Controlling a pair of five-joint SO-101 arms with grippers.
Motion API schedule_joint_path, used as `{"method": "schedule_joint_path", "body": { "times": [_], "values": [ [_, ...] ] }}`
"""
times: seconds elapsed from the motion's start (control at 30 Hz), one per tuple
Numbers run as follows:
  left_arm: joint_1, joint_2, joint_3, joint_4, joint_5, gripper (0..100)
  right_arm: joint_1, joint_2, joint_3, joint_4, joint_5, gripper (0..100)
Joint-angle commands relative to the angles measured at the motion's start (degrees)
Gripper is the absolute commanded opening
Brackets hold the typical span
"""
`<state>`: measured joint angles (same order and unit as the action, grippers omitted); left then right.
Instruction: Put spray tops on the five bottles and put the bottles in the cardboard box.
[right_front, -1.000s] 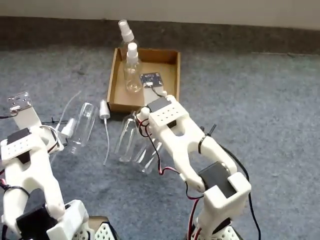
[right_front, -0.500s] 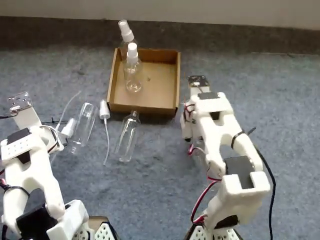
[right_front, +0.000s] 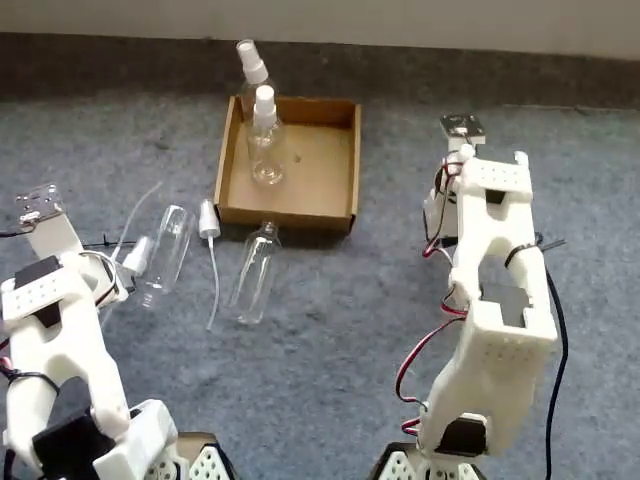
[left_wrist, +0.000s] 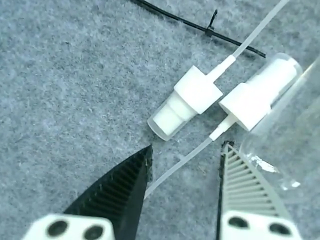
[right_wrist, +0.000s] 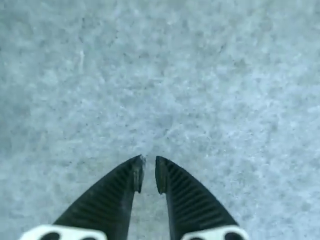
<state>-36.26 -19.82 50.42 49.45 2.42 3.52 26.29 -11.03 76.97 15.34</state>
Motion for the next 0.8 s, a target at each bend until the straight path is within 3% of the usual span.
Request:
{"method": "schedule_joint_path", "body": {
  "times": [0.0, 0.1, 0.2, 0.33, 0.57, 0.77],
  "values": [
    [0.4, -0.75, 0.31, -1.05, 0.35, 21, 1.01, -0.31, -11.3, 10.77, 0.44, 1.5],
    [0.4, -0.75, 1.8, -3.96, 0.26, 21, 0.84, -1.89, -19.91, 23.16, 0.79, 6.0],
    [0.4, -1.01, 2.33, -4.75, 0.26, 21, 1.54, -5.85, -23.69, 24.31, 0.44, 15.6],
    [0.4, -1.1, 2.42, -4.66, 0.26, 21, 6.11, -10.51, -14.46, 24.13, 1.67, 19.0],
    [1.01, -1.1, 2.51, -4.66, 0.18, 21, 17.45, -22.2, 3.82, 18.33, 10.99, 19.2],
    [1.01, -1.1, 2.51, -4.66, 0.18, 21, 20.88, -23.78, 18.51, 12.53, 17.23, 19.2]
  ]
}}
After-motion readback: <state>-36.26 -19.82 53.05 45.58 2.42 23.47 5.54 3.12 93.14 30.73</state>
